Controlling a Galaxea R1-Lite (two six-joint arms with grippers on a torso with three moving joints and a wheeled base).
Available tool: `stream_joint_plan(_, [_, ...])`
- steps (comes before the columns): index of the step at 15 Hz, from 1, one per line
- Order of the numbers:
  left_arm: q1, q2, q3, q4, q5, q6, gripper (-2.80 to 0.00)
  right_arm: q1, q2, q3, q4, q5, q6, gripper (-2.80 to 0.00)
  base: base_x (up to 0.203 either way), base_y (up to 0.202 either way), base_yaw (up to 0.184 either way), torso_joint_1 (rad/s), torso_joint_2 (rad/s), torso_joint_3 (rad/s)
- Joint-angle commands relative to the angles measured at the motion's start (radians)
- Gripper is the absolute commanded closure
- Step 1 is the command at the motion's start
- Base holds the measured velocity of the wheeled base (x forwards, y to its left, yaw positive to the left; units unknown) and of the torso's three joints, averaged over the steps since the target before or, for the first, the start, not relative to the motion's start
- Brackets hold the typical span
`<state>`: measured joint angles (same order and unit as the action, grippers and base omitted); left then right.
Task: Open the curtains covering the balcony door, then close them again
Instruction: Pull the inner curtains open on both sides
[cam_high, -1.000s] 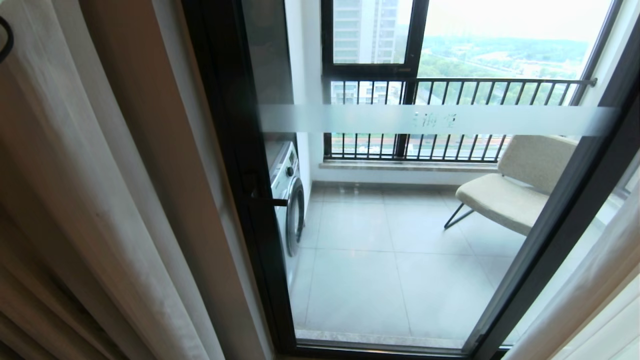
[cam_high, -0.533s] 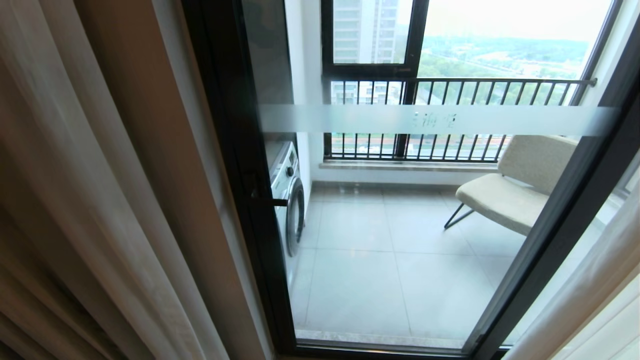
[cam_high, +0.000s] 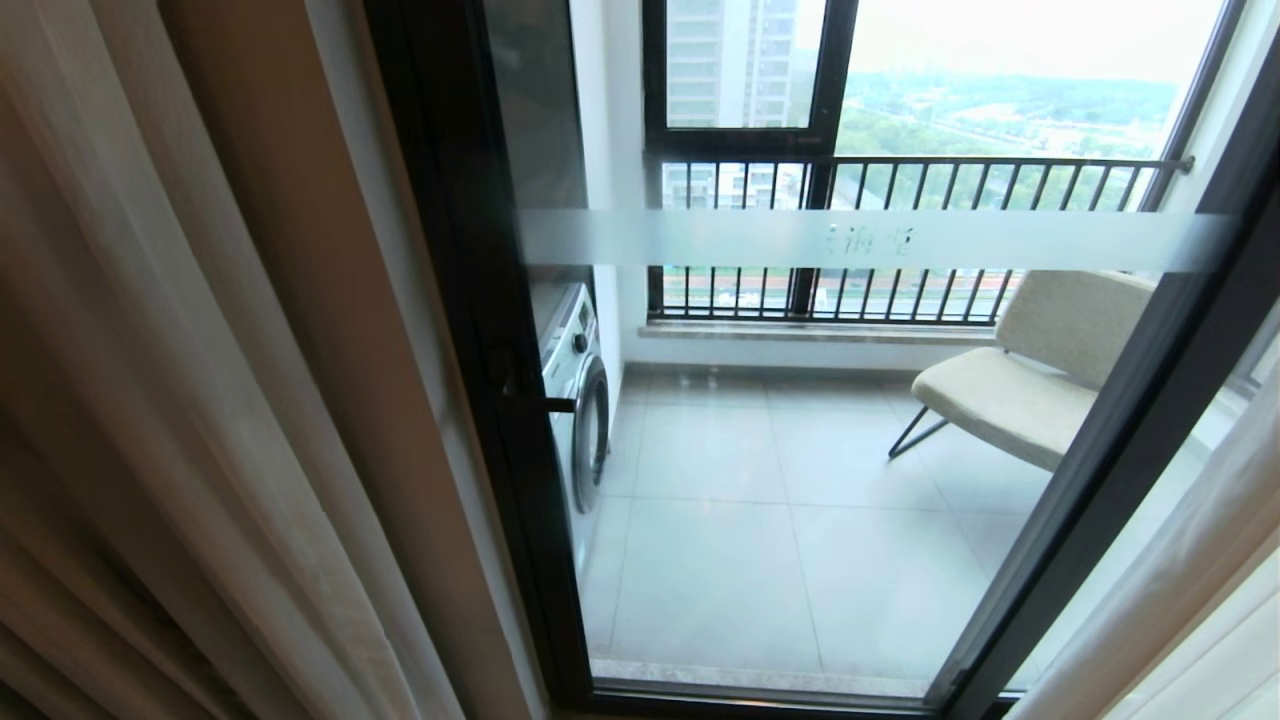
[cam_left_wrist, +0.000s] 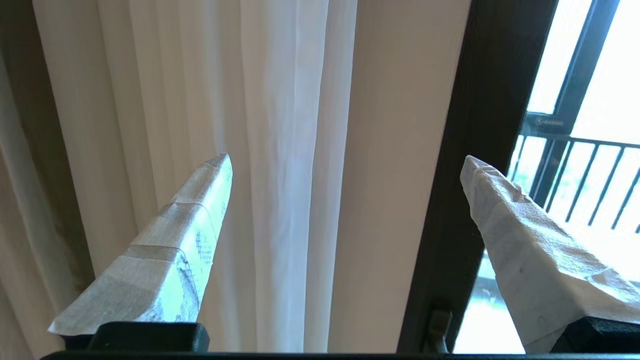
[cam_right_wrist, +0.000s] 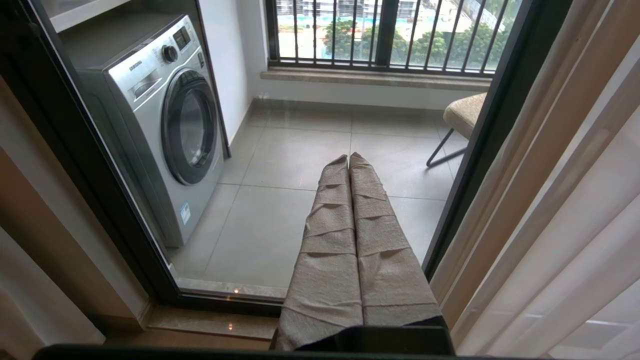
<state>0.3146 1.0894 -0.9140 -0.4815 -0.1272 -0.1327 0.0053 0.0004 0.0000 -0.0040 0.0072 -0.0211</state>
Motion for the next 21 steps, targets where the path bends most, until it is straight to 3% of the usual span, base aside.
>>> stream_joint_plan(1, [-0.008,-0.055,0.035,-0.003,0.0,-0.001,-2.8,0.001,0.0,0.0,-0.001,0.0,0.0,0.0,0.0,0.0,0.0,0.0,0.0,0.0])
stream_joint_plan(2, [-0.013,-0.064,0.044,-0.003,-0.001,-0.001,0.0,0.001,0.0,0.0,-0.001,0.0,0.0,0.0,0.0,0.0,0.0,0.0,0.0,0.0])
stream_joint_plan(13, [-0.026,-0.138,0.212,-0.003,-0.003,-0.012,0.0,0.001,0.0,0.0,-0.001,0.0,0.0,0.0,0.0,0.0,0.0,0.0,0.0,0.0])
stream_joint_plan(21, [-0.1,-0.315,0.535,0.009,-0.013,-0.013,0.0,0.001,0.0,0.0,-0.001,0.0,0.0,0.0,0.0,0.0,0.0,0.0,0.0,0.0])
